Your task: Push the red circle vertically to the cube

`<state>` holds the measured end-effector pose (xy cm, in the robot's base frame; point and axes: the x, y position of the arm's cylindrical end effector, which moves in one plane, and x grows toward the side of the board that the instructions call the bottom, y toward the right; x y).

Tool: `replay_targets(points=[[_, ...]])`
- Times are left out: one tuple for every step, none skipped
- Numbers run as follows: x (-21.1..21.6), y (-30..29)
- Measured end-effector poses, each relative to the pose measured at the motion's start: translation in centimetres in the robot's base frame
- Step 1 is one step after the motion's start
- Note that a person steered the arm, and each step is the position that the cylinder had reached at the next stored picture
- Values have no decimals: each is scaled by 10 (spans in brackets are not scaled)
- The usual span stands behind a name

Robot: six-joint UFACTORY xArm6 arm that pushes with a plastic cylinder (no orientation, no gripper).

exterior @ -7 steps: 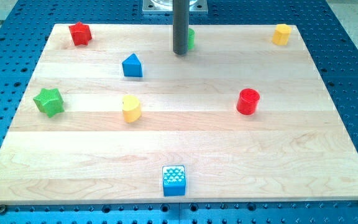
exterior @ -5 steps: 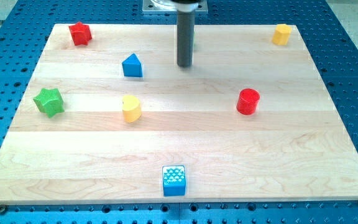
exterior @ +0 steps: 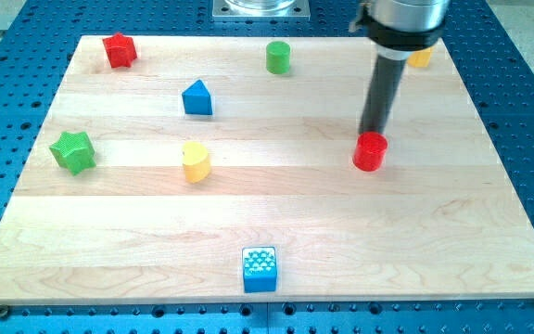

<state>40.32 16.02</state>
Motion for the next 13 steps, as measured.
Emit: replay_targets(points=[[26,9],[55,4],[48,-25],[34,-42],[18,-45],[-2,-48],[-2,-70],[33,-90],[61,-81],[37,-36],[50,-23],[77,-25],[82,-51]])
